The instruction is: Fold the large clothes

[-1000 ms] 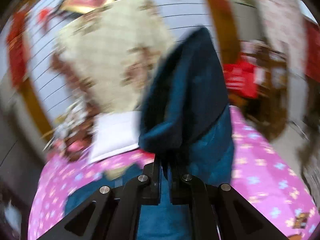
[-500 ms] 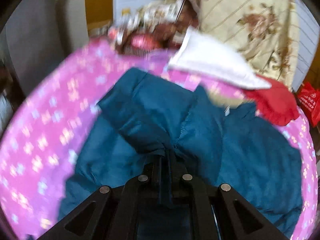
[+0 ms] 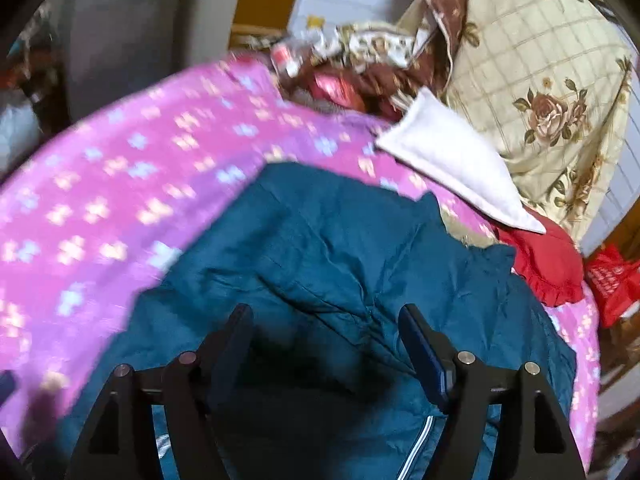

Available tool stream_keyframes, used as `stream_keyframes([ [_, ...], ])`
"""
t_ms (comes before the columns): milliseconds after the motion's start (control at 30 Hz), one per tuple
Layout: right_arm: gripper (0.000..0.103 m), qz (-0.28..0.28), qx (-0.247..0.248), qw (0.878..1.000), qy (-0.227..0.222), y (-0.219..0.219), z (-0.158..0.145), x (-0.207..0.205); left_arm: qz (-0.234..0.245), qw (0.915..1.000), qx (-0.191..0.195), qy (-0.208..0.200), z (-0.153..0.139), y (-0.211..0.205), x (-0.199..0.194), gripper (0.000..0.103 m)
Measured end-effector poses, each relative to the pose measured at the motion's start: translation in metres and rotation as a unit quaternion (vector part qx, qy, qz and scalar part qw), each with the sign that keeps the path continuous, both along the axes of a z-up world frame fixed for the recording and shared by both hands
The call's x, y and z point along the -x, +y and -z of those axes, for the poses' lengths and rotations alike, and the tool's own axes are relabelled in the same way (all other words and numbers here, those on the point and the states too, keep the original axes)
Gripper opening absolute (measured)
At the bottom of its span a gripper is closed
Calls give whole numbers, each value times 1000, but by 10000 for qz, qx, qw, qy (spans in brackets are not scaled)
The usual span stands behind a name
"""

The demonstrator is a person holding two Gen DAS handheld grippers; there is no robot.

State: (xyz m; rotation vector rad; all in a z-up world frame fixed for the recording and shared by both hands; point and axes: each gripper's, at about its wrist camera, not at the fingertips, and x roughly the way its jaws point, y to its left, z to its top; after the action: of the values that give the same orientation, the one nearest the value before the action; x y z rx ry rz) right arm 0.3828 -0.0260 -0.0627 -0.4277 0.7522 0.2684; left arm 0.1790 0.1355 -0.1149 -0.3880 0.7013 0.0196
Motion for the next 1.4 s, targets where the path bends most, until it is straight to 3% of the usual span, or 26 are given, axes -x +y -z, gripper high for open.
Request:
stream_keyframes([
  [67,72,63,-142,9998,-108,-1,-8,1,-29,10000,64,27,2,1,-1,71],
  [100,68,169,-122,9997,-132,-1,-8,-6,-39,9999,86,48,3,2,-1,71],
  [133,57,281,-67,9995,-108,-1,-4,-14,-37,9999,87,67,4,2,-1,71],
  [200,51,522,11,9986,101,2,8,-35,-34,9999,48,91,5,1,-2,71],
  [300,50,762,-152,9960,447,6,31,-59,-20,10000,-14,92,5,-1,-2,71],
  [367,50,653,-543,9900,1122,13,53,-70,-25,9999,-48,92,5,-1,-4,71],
  [400,50,587,-571,9889,1237,18,60,-70,-32,9999,-47,101,6,-1,-5,71],
  [500,50,272,-79,9947,986,35,65,-56,-13,9999,-26,154,8,0,-8,71],
  [600,50,192,-334,9946,967,25,51,-43,5,9999,-77,148,7,-3,-7,71],
  [733,50,354,-981,9901,939,-19,26,-4,1,9998,-169,138,6,-6,-6,71],
  [867,50,412,-1163,9897,720,-78,8,64,-14,9996,-243,121,5,-9,-1,71],
  [1100,50,1334,-1655,9769,235,-216,-14,190,-326,9962,-782,-178,-5,-19,31,71],
  [1200,50,1989,-1870,9619,-151,-271,-14,239,-417,9944,-957,-177,-8,-21,53,71],
  [1267,50,2392,-2263,9434,-382,-306,-10,269,-392,9943,-987,-92,-10,-22,67,71],
  [1400,50,2971,-2666,9160,-406,-355,7,297,-376,9948,-935,155,-10,-13,88,71],
])
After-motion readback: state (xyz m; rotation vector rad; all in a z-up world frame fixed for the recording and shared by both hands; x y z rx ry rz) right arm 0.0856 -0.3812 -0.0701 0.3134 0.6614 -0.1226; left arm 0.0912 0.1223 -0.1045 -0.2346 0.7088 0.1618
